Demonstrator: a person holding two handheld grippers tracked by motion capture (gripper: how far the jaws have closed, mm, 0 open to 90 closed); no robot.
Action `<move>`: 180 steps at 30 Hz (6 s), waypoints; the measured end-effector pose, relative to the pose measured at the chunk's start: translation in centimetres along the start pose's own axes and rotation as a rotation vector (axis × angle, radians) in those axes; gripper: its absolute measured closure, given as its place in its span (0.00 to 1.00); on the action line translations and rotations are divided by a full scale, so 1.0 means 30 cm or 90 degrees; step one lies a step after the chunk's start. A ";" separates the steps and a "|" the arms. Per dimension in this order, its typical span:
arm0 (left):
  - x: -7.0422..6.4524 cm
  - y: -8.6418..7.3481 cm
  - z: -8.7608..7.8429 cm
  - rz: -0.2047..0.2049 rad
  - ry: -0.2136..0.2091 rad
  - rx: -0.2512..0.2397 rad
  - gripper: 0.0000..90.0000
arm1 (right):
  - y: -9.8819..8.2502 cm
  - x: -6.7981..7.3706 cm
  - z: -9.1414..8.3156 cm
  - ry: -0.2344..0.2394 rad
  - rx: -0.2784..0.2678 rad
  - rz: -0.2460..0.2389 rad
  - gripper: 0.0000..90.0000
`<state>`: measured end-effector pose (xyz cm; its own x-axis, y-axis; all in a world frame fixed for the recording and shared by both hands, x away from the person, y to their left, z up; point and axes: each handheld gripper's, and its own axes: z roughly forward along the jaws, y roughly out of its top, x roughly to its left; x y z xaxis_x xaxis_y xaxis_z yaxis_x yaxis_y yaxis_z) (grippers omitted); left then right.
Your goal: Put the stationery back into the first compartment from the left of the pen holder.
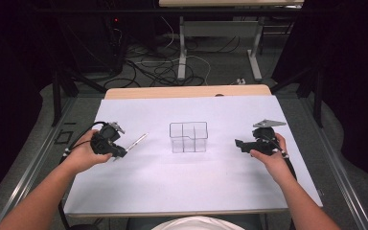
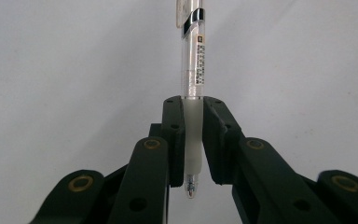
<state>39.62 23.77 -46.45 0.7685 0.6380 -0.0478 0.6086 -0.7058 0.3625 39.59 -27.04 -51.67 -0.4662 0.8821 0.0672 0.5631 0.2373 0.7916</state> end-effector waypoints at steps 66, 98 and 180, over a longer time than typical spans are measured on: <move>-0.192 0.295 0.032 -0.058 -0.266 -0.017 0.89 | 0.107 0.437 -0.059 0.024 -0.142 -0.726 0.48; -0.302 0.412 0.179 -0.026 -0.304 0.042 0.89 | 0.039 0.596 0.047 0.013 -0.072 -1.029 0.66; -0.123 0.089 0.223 -0.162 -0.045 -0.259 0.12 | 0.233 0.586 0.095 0.121 -0.270 -0.701 0.88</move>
<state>39.73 17.48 -51.55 0.6250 0.7425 -0.2409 0.6635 -0.3426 0.6652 37.28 -8.72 -46.70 -0.6707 0.2060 -0.7125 -0.4558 0.6434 0.6150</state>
